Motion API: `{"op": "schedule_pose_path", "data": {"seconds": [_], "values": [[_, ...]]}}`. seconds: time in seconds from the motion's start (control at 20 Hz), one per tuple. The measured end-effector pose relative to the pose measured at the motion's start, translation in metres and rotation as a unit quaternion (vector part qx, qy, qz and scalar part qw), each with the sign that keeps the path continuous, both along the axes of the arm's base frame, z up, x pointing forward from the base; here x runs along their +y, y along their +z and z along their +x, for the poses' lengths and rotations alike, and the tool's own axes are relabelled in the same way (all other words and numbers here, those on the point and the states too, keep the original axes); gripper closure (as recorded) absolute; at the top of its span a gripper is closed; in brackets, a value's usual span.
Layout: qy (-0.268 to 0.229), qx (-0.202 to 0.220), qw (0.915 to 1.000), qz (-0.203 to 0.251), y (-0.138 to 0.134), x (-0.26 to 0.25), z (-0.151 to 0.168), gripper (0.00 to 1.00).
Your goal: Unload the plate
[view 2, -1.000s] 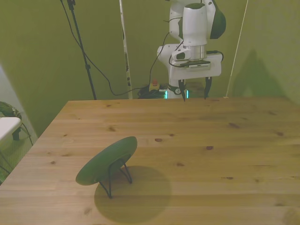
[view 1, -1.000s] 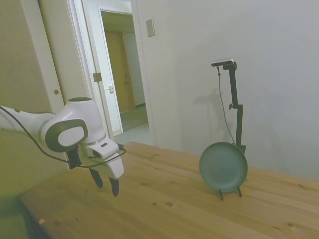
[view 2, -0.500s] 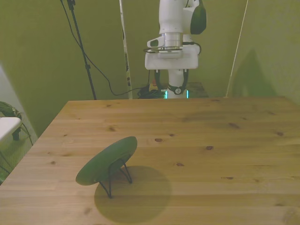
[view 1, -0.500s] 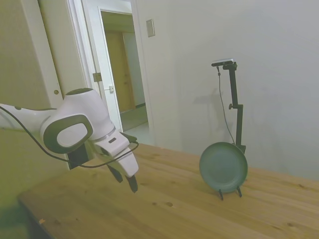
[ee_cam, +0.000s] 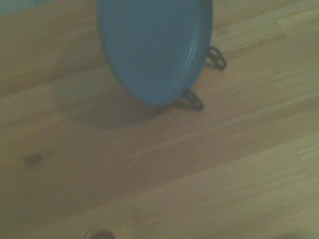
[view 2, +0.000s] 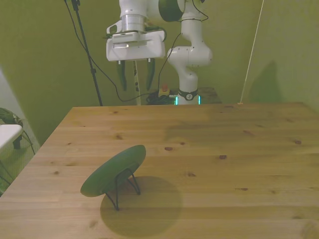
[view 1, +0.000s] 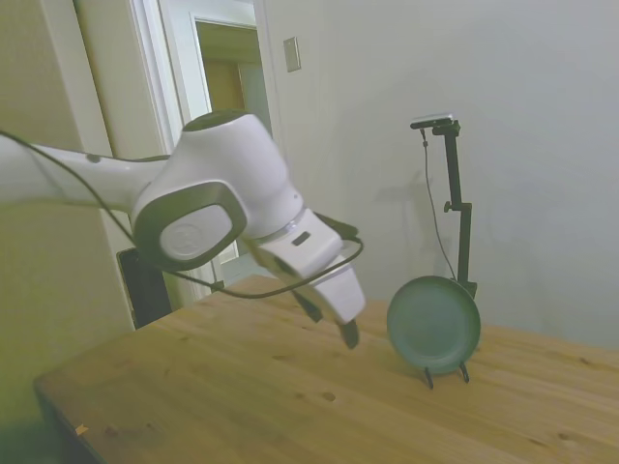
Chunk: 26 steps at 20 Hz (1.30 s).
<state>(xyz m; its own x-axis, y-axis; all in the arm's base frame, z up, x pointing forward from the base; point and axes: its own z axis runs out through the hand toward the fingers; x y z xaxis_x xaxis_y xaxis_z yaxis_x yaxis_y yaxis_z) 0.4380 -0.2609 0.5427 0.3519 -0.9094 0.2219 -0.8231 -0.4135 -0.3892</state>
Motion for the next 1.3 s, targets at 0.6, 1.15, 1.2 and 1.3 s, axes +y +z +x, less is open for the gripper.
{"op": "schedule_pose_path", "data": {"seconds": [0.6,1.15,1.2,1.3], "values": [[0.033,0.011,0.999,0.029,0.016,-0.018,0.092,0.0],[0.023,-0.036,0.9987,0.029,0.016,-0.015,0.183,0.0],[0.024,-0.038,0.9986,0.029,0.015,-0.011,0.192,0.0],[0.023,-0.042,0.9985,0.028,0.01,-0.008,0.207,0.0]]}}
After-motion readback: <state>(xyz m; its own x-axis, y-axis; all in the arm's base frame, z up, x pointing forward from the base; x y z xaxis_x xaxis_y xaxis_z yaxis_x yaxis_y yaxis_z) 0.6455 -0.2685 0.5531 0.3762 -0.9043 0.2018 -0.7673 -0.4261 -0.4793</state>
